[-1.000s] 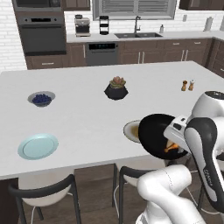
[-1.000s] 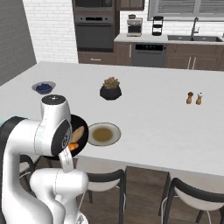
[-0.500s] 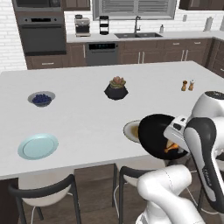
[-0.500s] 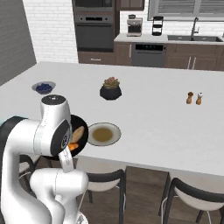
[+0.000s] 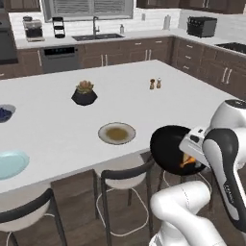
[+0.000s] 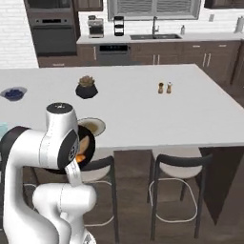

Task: Pick the chicken drumstick and sweet potato from their plates and place them in the bowl. Then put the bowl in the fridge.

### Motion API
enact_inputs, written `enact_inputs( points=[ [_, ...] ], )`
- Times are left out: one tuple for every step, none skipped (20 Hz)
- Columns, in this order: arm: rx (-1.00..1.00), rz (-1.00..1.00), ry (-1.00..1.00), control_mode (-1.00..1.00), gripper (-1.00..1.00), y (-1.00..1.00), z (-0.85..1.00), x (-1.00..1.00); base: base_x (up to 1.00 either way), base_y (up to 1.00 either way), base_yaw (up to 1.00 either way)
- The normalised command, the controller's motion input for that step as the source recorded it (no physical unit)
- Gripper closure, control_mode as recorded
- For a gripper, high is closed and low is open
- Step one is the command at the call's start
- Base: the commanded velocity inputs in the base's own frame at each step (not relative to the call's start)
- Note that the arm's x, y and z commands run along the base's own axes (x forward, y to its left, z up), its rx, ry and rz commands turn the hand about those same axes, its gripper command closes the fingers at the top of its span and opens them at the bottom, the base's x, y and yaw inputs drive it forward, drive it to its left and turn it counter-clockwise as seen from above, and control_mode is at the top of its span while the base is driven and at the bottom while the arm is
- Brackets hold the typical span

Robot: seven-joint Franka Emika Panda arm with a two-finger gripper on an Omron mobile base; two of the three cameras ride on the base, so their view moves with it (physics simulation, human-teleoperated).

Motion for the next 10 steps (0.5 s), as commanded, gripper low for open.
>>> enact_inputs(
  points=[
    [0.00,0.00,0.00,1.00,1.00,0.00,0.00,0.00,0.02,0.14,-0.87],
    [0.00,0.00,0.00,1.00,1.00,0.00,0.00,0.00,0.02,0.16,-0.87],
    [0.00,0.00,0.00,1.00,1.00,0.00,0.00,0.00,0.01,0.16,-0.88],
    [0.00,0.00,0.00,1.00,1.00,0.00,0.00,0.00,0.01,0.18,-0.89],
    [0.00,0.00,0.00,1.00,1.00,0.00,0.00,0.00,0.01,0.18,-0.89],
    [0.00,0.00,0.00,1.00,1.00,0.00,0.00,0.00,0.01,0.18,-0.89],
    [0.00,0.00,0.00,1.00,1.00,0.00,0.00,0.00,0.00,0.18,-0.89],
    [0.00,0.00,0.00,1.00,1.00,0.00,0.00,0.00,0.00,0.17,-0.89],
    [0.00,0.00,0.00,1.00,1.00,0.00,0.00,0.00,0.00,0.17,-0.89],
    [0.00,0.00,0.00,1.00,1.00,0.00,0.00,0.00,0.01,0.16,-0.89]
  ],
)
